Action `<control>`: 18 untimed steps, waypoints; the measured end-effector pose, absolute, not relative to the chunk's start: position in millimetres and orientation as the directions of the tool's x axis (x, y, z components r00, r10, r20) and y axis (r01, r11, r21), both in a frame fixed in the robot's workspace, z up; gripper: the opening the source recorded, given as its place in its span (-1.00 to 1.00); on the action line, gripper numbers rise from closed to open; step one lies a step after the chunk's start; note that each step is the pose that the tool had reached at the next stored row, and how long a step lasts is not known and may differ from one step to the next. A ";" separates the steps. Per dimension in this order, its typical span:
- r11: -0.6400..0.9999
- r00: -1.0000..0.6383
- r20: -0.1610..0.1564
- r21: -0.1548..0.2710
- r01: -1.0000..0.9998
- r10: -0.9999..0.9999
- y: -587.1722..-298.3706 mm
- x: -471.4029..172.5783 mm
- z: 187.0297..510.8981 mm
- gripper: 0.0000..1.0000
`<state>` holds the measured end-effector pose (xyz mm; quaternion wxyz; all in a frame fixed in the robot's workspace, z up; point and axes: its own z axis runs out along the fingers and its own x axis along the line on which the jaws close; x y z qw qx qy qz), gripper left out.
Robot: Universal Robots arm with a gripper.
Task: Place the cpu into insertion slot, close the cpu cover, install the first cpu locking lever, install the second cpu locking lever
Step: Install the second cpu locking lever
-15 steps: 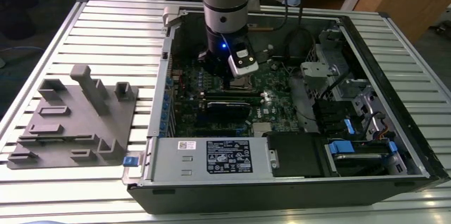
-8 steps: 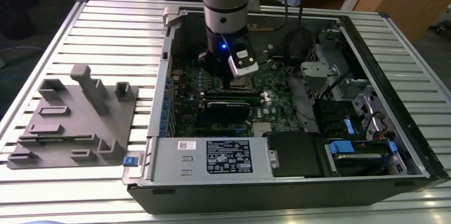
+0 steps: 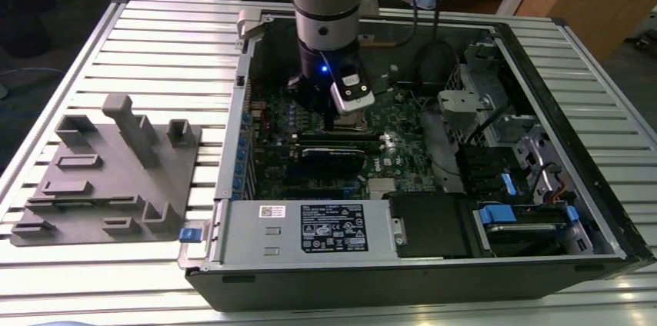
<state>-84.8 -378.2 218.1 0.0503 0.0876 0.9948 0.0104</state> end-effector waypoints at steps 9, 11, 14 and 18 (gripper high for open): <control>0.984 -0.980 -0.098 0.030 0.173 0.175 -378.3 -85.7 211.0 -0.79; 0.984 -0.980 -0.098 0.030 0.173 0.176 -378.2 -85.6 210.9 -0.79; 0.984 -0.980 -0.098 0.030 0.173 0.176 -378.3 -86.0 210.4 -0.79; 0.984 -0.980 -0.098 0.031 0.173 0.175 -378.3 -87.1 209.0 -0.79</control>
